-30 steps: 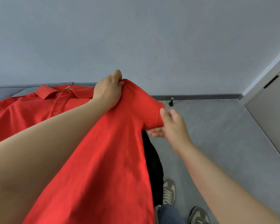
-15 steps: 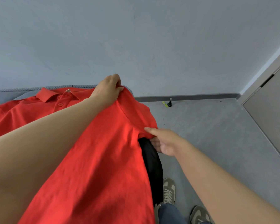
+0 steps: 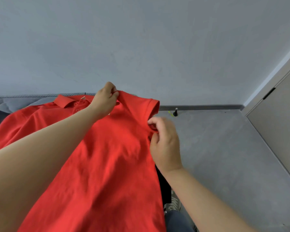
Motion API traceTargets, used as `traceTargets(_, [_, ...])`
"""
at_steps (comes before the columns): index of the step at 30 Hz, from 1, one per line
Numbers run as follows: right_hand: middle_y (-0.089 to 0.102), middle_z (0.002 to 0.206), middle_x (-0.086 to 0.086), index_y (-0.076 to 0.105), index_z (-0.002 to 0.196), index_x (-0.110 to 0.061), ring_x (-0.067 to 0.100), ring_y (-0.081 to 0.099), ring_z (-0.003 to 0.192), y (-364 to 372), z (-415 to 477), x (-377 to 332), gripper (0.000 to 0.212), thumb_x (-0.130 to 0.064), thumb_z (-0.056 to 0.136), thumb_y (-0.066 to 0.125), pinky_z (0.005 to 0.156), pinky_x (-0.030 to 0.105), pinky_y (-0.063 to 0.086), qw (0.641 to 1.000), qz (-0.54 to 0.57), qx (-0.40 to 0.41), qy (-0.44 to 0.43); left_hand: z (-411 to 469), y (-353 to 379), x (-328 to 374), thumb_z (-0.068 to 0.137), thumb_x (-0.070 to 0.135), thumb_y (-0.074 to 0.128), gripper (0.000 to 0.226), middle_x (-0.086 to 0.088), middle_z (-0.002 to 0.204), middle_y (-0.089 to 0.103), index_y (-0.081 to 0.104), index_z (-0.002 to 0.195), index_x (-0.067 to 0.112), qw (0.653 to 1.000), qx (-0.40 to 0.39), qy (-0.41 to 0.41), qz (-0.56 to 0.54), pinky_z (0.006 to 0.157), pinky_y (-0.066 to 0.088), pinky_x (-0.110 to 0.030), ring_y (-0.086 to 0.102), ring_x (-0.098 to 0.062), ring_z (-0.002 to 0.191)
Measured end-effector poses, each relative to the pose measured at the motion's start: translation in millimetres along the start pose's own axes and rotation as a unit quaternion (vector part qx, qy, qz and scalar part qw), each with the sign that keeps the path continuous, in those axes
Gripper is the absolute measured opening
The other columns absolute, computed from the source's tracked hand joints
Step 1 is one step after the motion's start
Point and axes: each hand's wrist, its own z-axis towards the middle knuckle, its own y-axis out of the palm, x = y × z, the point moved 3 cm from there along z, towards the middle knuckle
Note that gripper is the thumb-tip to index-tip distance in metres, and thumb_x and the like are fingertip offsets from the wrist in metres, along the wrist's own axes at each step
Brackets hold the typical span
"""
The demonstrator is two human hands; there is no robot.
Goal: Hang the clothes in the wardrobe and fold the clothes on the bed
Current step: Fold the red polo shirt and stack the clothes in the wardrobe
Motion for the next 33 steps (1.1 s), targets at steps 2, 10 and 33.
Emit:
traceTargets(2, [0.063, 0.095, 0.005, 0.064, 0.113, -0.005, 0.026, 0.059, 0.091, 8.8, -18.9, -12.6, 0.042, 0.007, 0.077, 0.045, 0.085, 0.036, 0.047, 0.984, -0.064, -0.122, -0.111, -13.9, -15.0, -16.3, 0.096, 0.01, 0.042, 0.01, -0.008, 0.095, 0.062, 0.049, 0.094, 0.017, 1.0, 0.01, -0.008, 0.015, 0.074, 0.055, -0.018, 0.06, -0.013, 0.077])
traceTargets(10, [0.059, 0.124, 0.003, 0.055, 0.131, -0.009, 0.018, 0.05, 0.124, 16.7, -61.5, -6.1, 0.052, 0.011, 0.082, 0.053, 0.111, 0.023, 0.035, 0.956, -0.081, -0.267, -0.091, -44.2, -38.1, -24.1, 0.076, 0.068, 0.056, 0.064, -0.011, 0.073, 0.07, 0.062, 0.087, 0.006, 0.989, -0.027, -0.142, 0.034, 0.073, 0.059, -0.045, 0.07, -0.028, 0.068])
traceTargets(33, [0.044, 0.121, 0.002, 0.037, 0.142, -0.025, 0.02, 0.058, 0.089, 23.6, -48.2, 0.0, 0.046, -0.025, 0.097, 0.048, 0.077, 0.033, 0.051, 0.895, -0.236, -0.374, 0.061, -103.4, -47.6, -45.4, 0.066, -0.006, 0.081, 0.055, -0.008, 0.101, 0.052, 0.05, 0.108, 0.01, 0.935, -0.098, -0.329, -0.085, 0.038, 0.05, -0.022, 0.058, -0.019, 0.063])
